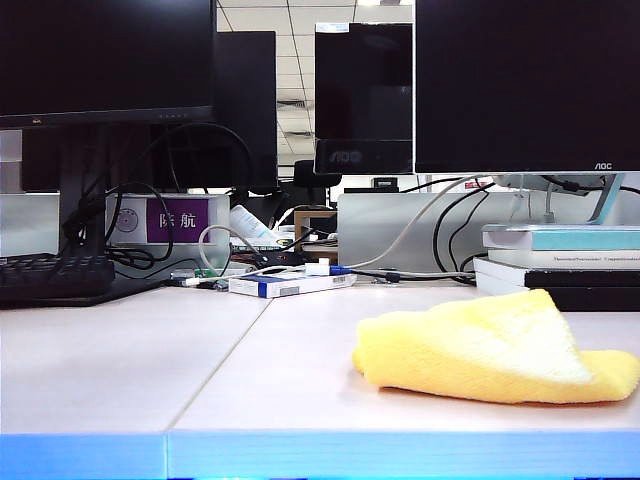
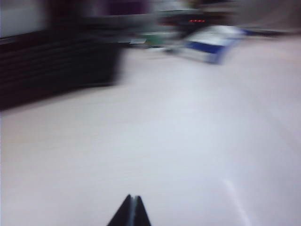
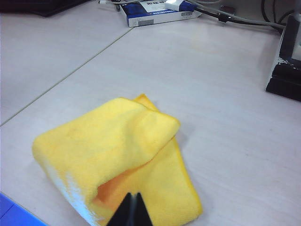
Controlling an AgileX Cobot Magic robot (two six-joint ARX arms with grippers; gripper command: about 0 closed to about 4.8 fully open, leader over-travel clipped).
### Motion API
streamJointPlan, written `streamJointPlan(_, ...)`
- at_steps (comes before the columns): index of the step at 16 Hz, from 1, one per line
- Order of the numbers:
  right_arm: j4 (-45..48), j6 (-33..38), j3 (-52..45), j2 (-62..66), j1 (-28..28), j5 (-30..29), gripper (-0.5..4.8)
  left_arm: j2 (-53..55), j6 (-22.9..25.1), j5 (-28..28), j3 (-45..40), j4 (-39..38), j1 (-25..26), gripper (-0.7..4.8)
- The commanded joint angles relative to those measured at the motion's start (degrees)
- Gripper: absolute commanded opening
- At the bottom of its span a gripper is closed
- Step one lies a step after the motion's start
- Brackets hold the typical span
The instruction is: Wipe the table from front to back using the rag.
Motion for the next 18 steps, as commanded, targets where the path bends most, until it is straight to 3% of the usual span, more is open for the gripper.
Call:
streamJointPlan(1,0.7,0.2,0.2,-0.1,0.0,0.0,-0.01,-0.1,-0.2,0.5,-0.2,-0.8,3.3,-0.06)
streamJointPlan(4,0.7,0.2,0.2,-0.1,0.0,-0.1,0.0,-0.1,-0.2,-2.1,-0.2,-1.0,3.3,-0.01)
streamJointPlan(12,3.0,0.2,-1.9,-1.5,-0.2,0.0,-0.01,-0.1,-0.2,-1.9,-0.2,-1.0,3.3,-0.01)
streamJointPlan(13,6.4,-0.3,-7.3,-5.2,-3.3,0.2,-0.01,-0.1,-0.2,-1.9,-0.2,-1.0,3.3,-0.01)
streamJointPlan(18,14.1,-0.2,-12.7,-6.3,-18.8,-0.9,-0.01,-0.1,-0.2,-1.9,-0.2,-1.0,3.3,-0.01)
